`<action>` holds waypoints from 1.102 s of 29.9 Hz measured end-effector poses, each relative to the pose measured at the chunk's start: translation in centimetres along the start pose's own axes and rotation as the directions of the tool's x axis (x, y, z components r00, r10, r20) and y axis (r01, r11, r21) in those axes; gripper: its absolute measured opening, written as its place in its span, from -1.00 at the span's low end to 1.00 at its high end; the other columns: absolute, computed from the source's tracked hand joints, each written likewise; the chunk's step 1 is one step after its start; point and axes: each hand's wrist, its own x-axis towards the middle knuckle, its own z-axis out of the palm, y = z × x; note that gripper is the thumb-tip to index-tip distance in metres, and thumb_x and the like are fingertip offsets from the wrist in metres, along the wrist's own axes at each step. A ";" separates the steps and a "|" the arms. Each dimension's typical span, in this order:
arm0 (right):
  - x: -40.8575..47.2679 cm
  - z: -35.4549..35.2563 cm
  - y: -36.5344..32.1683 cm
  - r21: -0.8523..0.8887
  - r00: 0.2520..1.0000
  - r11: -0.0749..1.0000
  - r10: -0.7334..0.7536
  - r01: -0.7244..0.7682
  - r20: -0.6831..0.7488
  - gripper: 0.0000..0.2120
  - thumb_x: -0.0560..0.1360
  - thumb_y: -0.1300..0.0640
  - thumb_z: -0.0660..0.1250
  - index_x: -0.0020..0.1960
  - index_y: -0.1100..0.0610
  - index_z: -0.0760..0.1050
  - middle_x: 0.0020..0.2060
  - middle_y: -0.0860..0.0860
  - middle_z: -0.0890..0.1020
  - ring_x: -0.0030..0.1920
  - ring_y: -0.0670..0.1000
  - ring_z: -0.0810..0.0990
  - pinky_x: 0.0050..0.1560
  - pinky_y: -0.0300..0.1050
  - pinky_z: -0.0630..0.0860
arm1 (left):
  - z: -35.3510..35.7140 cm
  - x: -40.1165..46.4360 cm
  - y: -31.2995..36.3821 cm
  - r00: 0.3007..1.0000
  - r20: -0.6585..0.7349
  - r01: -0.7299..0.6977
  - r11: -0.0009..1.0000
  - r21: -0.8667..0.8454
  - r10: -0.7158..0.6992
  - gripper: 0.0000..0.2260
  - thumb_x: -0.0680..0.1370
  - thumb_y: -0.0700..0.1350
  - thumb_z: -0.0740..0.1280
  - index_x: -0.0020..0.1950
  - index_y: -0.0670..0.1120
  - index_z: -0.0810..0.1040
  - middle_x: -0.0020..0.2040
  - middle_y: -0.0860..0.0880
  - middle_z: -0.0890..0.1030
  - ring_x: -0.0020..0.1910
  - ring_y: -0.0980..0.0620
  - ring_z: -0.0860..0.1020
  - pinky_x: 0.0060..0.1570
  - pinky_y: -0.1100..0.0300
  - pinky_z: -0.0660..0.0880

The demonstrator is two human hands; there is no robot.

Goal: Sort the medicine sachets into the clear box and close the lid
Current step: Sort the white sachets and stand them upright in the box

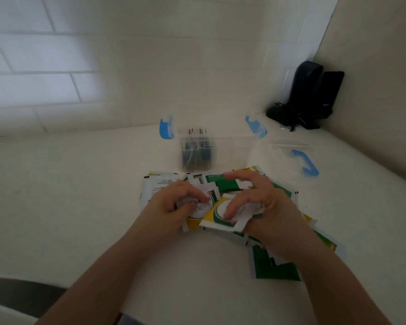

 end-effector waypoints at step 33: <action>0.2 2.5 0.7 -0.013 0.983 0.993 0.118 -0.121 -0.141 -0.82 0.42 -0.03 0.27 -0.02 -0.26 0.39 -0.26 -0.18 0.56 -0.17 -0.24 0.52 -0.18 -0.46 0.47 | 0.4 -0.4 0.4 0.996 0.053 -0.076 0.997 0.031 0.074 -0.88 0.45 -0.04 0.36 -0.18 0.18 0.47 -0.17 0.18 0.54 -0.13 0.27 0.51 -0.18 0.48 0.41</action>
